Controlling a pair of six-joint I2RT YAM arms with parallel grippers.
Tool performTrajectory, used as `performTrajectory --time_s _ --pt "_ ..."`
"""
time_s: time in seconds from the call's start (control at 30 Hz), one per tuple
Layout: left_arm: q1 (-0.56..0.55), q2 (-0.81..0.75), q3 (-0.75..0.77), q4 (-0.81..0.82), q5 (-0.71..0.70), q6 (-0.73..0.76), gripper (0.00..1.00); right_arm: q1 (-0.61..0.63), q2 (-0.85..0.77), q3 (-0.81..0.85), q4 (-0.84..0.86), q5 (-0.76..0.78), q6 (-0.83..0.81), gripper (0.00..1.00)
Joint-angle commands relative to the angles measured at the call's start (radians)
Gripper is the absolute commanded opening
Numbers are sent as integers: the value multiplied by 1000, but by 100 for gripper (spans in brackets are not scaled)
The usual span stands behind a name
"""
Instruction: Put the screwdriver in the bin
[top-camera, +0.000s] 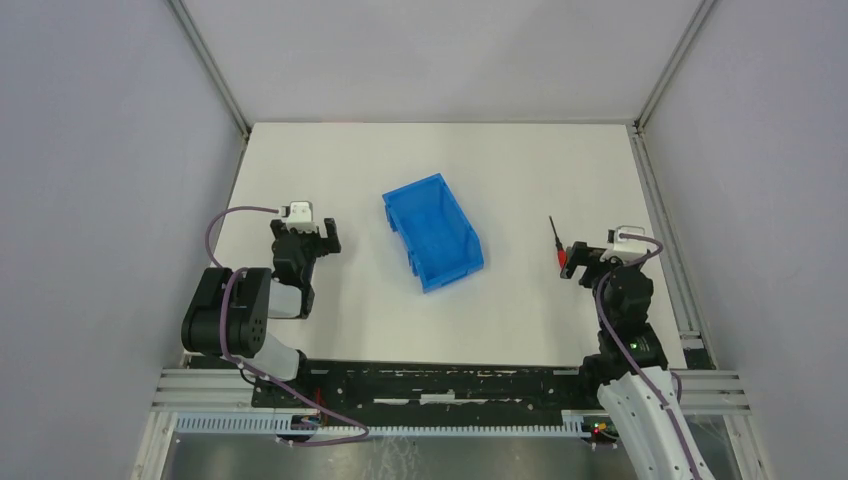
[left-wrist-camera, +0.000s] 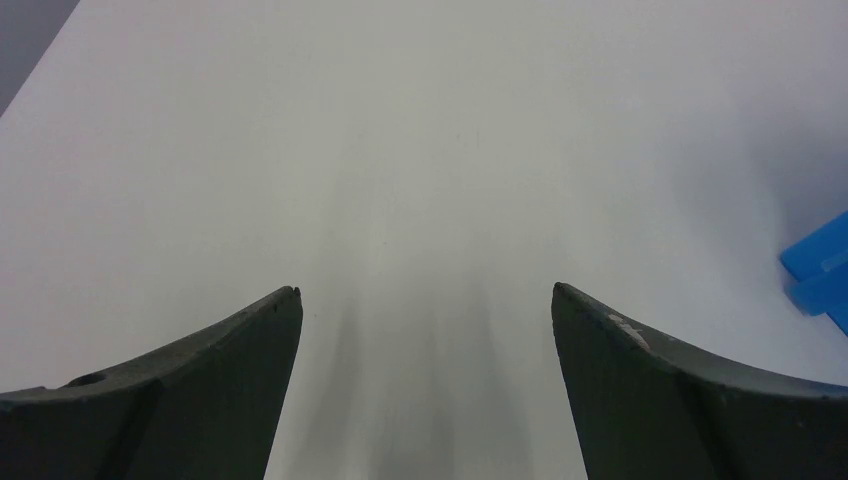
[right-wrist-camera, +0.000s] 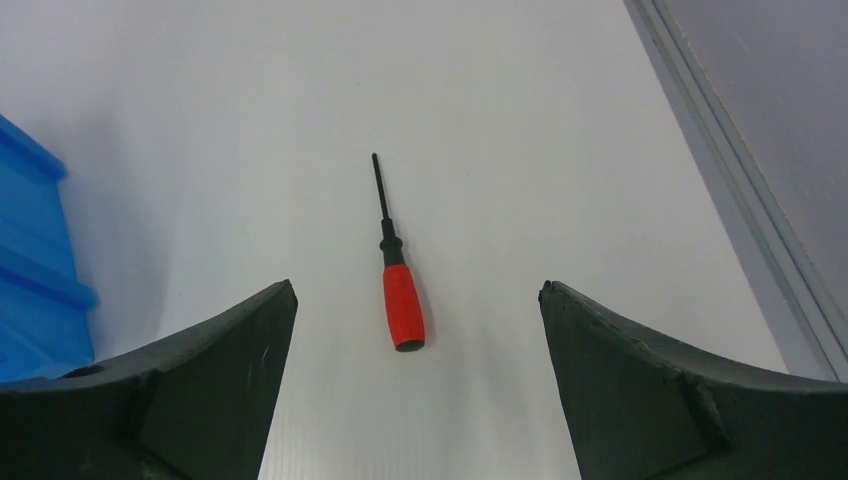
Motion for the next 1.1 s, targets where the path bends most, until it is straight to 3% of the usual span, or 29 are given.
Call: performTrajectory --time_s 0.0,0.17,0.3,0.4,0.53,0.77,1.07 --pt "-1 -11 4 39 -3 -32 100 -5 -23 29 97 115 70 98" --pt "-1 -10 4 39 -4 -32 100 -5 108 236 102 -23 -100 98" --pt "-1 -11 4 39 -3 -32 100 -6 447 657 -219 19 -139 98" --pt "-1 -11 4 39 -5 -31 100 -5 694 955 -484 -54 -176 98" --pt "-1 -10 4 39 -3 -32 100 -6 1007 1211 -763 -124 -216 98" --pt "-1 -12 4 39 -3 -32 100 -25 1185 1036 -664 -105 -209 98" --pt "-1 -11 4 39 -3 -32 100 -59 1323 818 -447 -154 -194 76"
